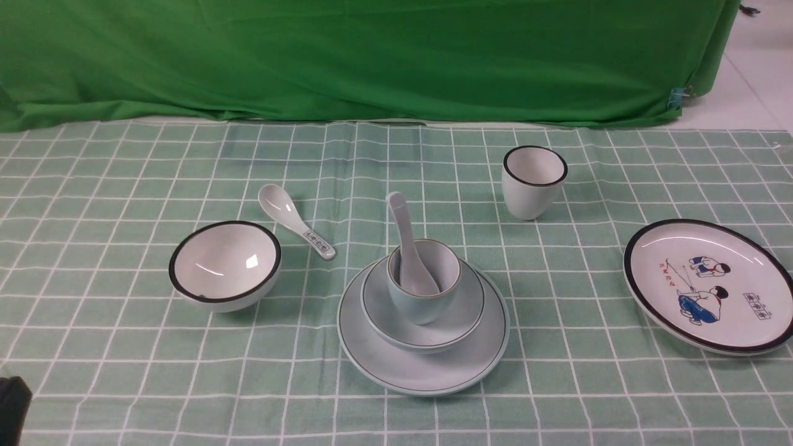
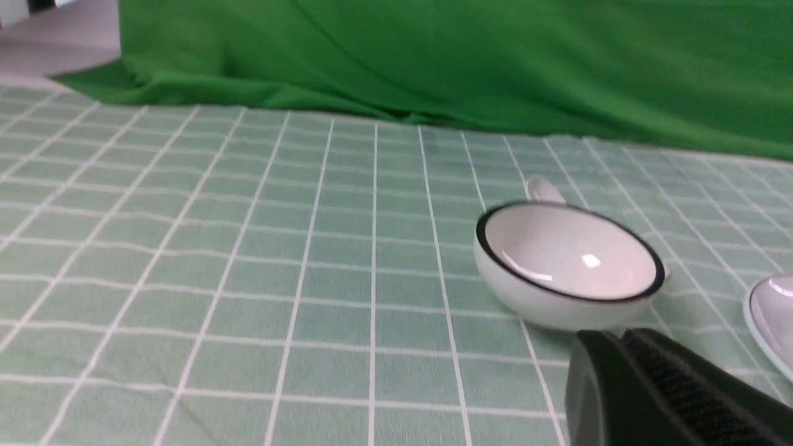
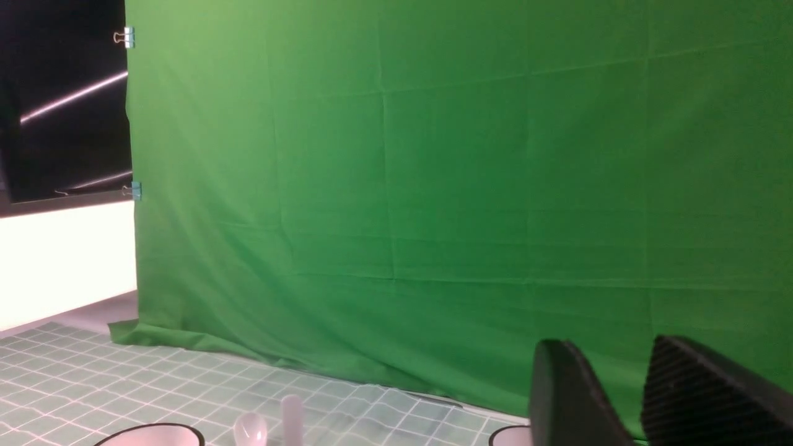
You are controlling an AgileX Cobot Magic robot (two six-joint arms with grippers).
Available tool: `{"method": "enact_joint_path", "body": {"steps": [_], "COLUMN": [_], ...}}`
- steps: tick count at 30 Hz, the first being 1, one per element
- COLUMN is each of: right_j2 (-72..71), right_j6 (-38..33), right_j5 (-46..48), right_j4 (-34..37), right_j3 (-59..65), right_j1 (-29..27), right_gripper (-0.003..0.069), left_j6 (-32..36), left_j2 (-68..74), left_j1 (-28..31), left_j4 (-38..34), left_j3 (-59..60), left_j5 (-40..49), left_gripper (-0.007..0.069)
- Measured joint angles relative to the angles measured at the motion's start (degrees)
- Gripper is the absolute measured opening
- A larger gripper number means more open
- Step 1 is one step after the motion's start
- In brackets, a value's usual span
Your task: Place the bowls on the plates on the blue tablecloth, put the cups on the bowls, and place the spoons in the cups.
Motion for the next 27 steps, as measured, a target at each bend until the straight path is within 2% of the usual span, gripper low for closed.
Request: {"method": "enact_joint_path", "body": {"steps": [27], "right_j2": [-0.3], "right_j6": [-1.2], "right_j5": [0.9], "right_j4": [0.0], "right_j3": [0.0], "right_j1": [-0.4], "right_gripper": [0.0241], "left_j6": [0.0], "left_j2": [-0.3], "left_j1": [0.0], "left_j4": [0.0], "left_j3": [0.0], "left_j5": [1.3], "left_gripper": [0.0013]}}
